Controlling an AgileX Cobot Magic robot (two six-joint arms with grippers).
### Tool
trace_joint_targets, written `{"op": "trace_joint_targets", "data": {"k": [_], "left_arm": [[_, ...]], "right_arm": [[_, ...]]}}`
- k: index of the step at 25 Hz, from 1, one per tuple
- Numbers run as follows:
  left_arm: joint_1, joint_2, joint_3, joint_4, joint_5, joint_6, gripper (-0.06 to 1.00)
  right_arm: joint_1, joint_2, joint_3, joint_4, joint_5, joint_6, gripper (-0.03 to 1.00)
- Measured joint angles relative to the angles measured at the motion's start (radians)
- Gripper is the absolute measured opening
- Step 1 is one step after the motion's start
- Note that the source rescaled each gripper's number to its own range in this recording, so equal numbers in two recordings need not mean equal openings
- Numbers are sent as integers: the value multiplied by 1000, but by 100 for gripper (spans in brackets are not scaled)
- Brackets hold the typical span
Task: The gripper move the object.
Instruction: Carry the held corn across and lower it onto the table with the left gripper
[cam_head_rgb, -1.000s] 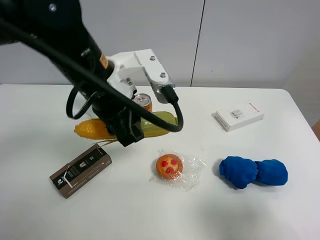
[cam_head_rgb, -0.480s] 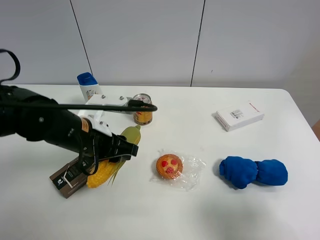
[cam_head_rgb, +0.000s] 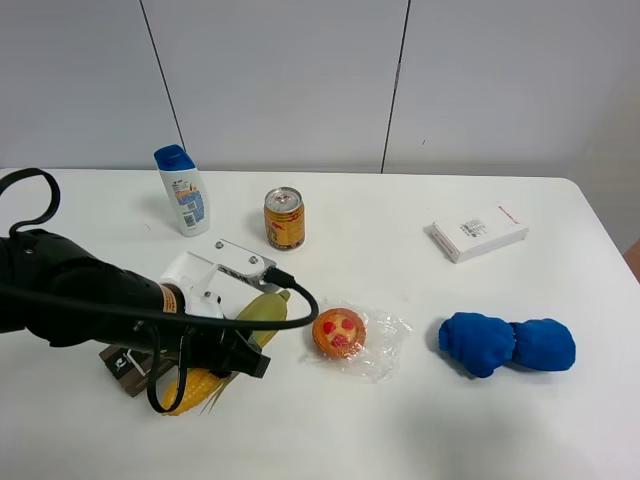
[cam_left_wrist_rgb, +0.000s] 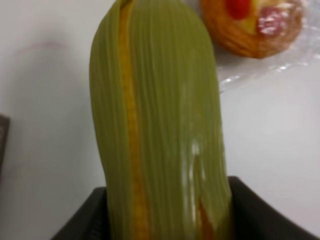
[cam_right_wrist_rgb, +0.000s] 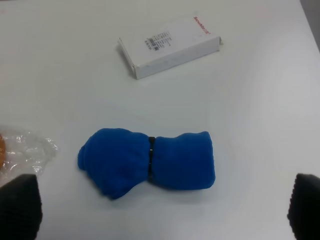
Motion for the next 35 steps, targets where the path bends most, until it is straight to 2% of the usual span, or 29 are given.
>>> {"op": "trace_joint_targets", "data": {"k": [5, 15, 24, 35], "left_arm": [[-5, 2, 47, -3, -21, 25, 3], [-7, 9, 68, -42, -78, -84, 3], [-7, 137, 68, -42, -136, -90, 3], [-7, 154, 68, -48, -166, -91, 3]], "right_arm": [[0, 0, 0, 0, 0, 0, 100], [0, 0, 0, 0, 0, 0, 100], [0, 0, 0, 0, 0, 0, 100], [0, 0, 0, 0, 0, 0, 100]]}}
